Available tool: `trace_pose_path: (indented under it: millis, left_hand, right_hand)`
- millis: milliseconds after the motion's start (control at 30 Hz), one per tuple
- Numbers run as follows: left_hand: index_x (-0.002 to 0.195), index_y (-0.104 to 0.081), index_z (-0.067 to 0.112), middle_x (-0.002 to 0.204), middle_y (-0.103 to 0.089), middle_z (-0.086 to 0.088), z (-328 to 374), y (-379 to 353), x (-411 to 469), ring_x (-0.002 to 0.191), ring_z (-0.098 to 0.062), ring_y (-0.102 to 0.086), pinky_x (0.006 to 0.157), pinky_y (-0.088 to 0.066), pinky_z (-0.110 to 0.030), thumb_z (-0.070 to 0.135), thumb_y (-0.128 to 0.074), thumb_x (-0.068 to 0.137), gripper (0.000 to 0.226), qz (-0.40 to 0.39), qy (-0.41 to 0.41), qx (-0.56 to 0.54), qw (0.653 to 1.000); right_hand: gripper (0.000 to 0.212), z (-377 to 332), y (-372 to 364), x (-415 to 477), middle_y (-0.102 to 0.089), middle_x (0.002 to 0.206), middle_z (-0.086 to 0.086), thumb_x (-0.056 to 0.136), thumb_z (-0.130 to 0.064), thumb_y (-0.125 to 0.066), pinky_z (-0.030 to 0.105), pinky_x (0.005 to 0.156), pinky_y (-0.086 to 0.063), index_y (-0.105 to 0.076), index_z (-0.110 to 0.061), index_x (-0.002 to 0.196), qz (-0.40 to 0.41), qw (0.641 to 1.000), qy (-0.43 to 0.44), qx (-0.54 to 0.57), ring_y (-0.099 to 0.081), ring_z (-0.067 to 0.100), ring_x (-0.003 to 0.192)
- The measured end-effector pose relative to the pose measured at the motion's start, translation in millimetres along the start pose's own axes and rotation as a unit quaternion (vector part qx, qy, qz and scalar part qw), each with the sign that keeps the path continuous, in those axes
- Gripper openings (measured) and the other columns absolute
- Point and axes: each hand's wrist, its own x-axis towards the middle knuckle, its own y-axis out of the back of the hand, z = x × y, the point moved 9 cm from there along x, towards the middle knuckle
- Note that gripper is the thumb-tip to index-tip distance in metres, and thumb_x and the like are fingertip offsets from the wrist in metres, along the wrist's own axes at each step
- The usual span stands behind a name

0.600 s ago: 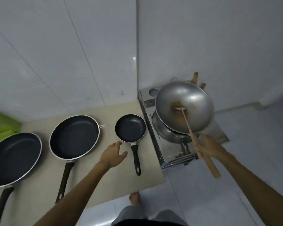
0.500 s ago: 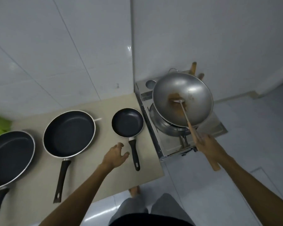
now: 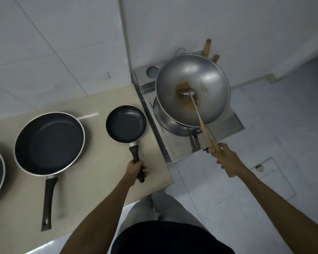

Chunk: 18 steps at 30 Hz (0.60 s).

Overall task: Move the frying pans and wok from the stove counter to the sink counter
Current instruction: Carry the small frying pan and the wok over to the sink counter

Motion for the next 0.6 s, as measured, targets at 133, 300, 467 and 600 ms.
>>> trace_pose_path:
  millis: [133, 300, 467, 600]
  left_hand:
    - [0.097, -0.054, 0.012, 0.062, -0.046, -0.002, 16.9, -12.5, -10.7, 0.043, -0.016, -0.042, 0.045, -0.042, -0.027, 0.018, -0.058, 0.097, 0.007, -0.070, 0.024, -0.140, 0.987]
    - [0.088, -0.054, 0.015, 0.048, -0.038, 0.007, 69.8, -3.8, -15.9, 0.029, -0.004, -0.028, 0.029, -0.023, -0.016, 0.049, -0.042, 0.103, 0.039, -0.082, -0.019, -0.286, 0.955]
    - [0.079, -0.043, 0.017, 0.047, -0.030, 0.007, 73.7, -0.7, -38.8, 0.027, -0.004, -0.022, 0.026, -0.018, -0.016, 0.040, -0.036, 0.106, 0.035, -0.066, -0.020, -0.289, 0.955]
    - [0.081, -0.046, 0.018, 0.048, -0.030, 0.007, 64.0, -0.4, -71.7, 0.027, -0.005, -0.022, 0.027, -0.020, -0.014, 0.042, -0.037, 0.105, 0.036, -0.072, -0.045, -0.292, 0.953]
  right_hand:
    - [0.043, 1.6, 6.2, 9.1, -0.070, 0.094, 0.013, 0.100, -0.049, -0.054, 0.031, 0.054, -0.056, -0.059, -0.011, 0.119, -0.027, 0.998, -0.021, 0.056, -0.069, 0.025, 0.066]
    - [0.055, 9.9, -21.0, 17.5, -0.063, 0.068, 0.009, 0.102, -0.058, -0.043, 0.027, 0.040, -0.052, -0.064, -0.009, 0.089, -0.129, 0.972, -0.094, 0.171, -0.062, 0.018, 0.042]
    - [0.064, 11.9, -39.6, 29.7, -0.063, 0.061, 0.012, 0.097, -0.064, -0.046, 0.033, 0.048, -0.053, -0.068, -0.007, 0.078, -0.208, 0.942, -0.101, 0.243, -0.061, 0.024, 0.047]
    - [0.063, 9.5, -50.0, 33.3, -0.060, 0.058, 0.009, 0.099, -0.063, -0.043, 0.028, 0.046, -0.048, -0.070, -0.010, 0.079, -0.234, 0.920, -0.116, 0.293, -0.057, 0.021, 0.044]
